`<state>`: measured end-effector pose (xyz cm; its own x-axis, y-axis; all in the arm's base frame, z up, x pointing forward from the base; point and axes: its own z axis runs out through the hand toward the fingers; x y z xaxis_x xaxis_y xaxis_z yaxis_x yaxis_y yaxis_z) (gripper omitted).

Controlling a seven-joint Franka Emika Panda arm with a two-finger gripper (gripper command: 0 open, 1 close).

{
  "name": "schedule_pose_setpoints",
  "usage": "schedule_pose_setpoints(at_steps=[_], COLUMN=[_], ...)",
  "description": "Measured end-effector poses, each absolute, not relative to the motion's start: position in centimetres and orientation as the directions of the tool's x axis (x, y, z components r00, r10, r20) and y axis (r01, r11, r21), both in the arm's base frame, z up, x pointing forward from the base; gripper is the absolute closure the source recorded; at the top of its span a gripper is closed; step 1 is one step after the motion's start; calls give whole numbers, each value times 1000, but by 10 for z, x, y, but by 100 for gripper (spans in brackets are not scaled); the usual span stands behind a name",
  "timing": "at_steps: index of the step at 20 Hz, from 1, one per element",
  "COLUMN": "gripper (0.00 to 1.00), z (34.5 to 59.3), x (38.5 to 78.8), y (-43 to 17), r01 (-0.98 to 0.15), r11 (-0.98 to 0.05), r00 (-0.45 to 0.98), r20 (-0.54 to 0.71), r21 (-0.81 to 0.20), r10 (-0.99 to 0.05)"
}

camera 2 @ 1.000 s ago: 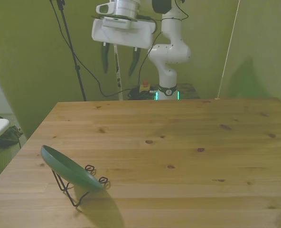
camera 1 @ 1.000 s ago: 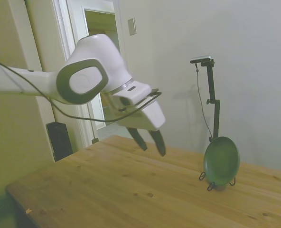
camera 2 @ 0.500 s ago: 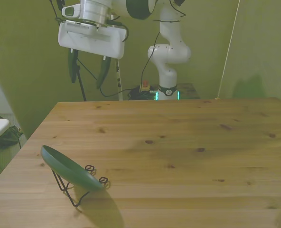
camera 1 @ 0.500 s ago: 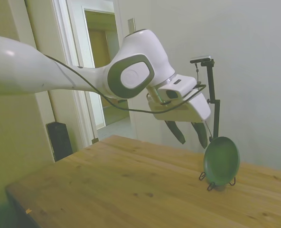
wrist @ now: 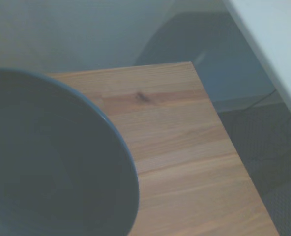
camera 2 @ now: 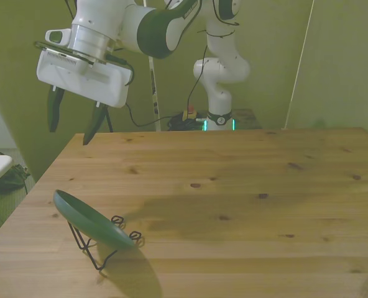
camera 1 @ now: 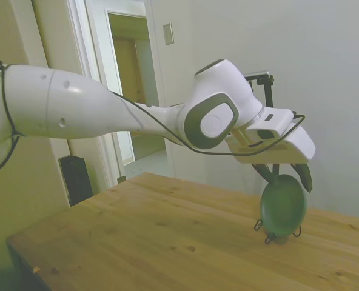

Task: Unload the plate

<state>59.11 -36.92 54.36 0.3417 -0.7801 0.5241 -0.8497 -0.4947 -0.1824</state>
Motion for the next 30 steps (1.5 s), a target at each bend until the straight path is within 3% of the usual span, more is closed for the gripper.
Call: schedule_pose_setpoints(at_steps=[16,17,30], gripper=[0,100,100], z=[483,480,475], x=[676,678,682], y=[-384,-383,-383], r01=[-838,-834,-799], r11=[-520,-527,-586], r00=[368,376,436], r20=[531,531,543], r21=[-167,-163,-133], r10=[-763,-759,-718])
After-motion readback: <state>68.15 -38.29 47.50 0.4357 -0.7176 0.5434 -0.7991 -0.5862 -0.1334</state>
